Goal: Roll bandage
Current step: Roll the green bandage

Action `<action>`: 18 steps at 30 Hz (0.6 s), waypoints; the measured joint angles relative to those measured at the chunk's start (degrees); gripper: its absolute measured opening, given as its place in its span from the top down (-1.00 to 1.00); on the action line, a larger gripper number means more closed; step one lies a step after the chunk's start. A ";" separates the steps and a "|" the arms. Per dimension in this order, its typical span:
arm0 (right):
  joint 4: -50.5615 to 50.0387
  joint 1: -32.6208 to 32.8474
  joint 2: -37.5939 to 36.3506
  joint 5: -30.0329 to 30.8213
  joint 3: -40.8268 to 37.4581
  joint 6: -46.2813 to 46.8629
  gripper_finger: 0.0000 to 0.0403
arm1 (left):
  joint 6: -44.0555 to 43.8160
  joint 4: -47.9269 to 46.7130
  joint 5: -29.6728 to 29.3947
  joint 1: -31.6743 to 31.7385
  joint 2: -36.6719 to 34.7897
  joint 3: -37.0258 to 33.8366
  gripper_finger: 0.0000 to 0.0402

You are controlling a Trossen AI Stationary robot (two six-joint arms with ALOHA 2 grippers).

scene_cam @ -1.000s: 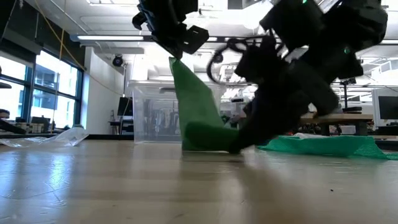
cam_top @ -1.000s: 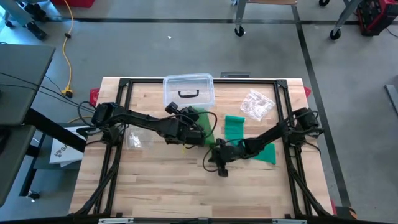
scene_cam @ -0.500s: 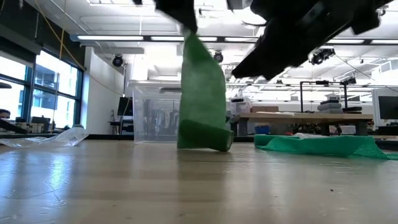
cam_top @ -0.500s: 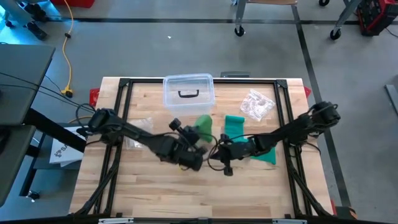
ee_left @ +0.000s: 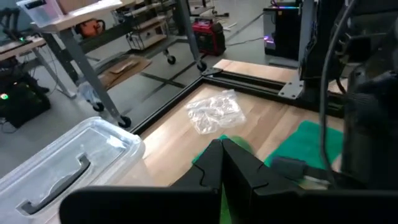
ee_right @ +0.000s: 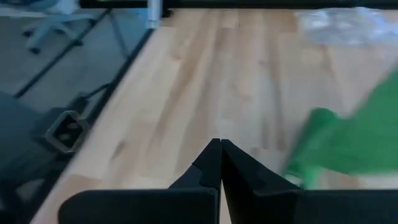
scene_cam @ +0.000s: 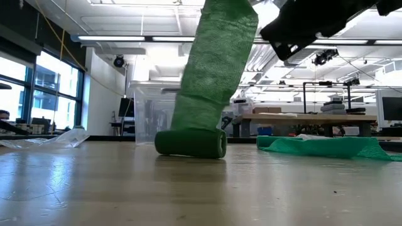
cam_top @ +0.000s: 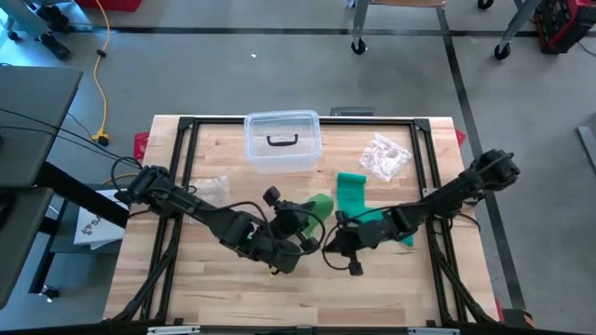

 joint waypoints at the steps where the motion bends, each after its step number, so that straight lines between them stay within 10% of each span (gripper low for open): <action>1: 0.52 0.27 0.00 -1.21 0.00 -0.41 1.00 | 0.28 0.91 -0.04 0.00 0.00 0.00 1.00; 10: -0.64 1.09 0.00 0.11 0.00 1.39 0.97 | 16.20 14.64 -1.47 -2.12 0.02 0.79 1.00; 18: -8.74 1.69 -0.02 0.56 0.02 6.52 0.48 | 20.98 15.35 -3.81 -3.93 -0.04 4.19 1.00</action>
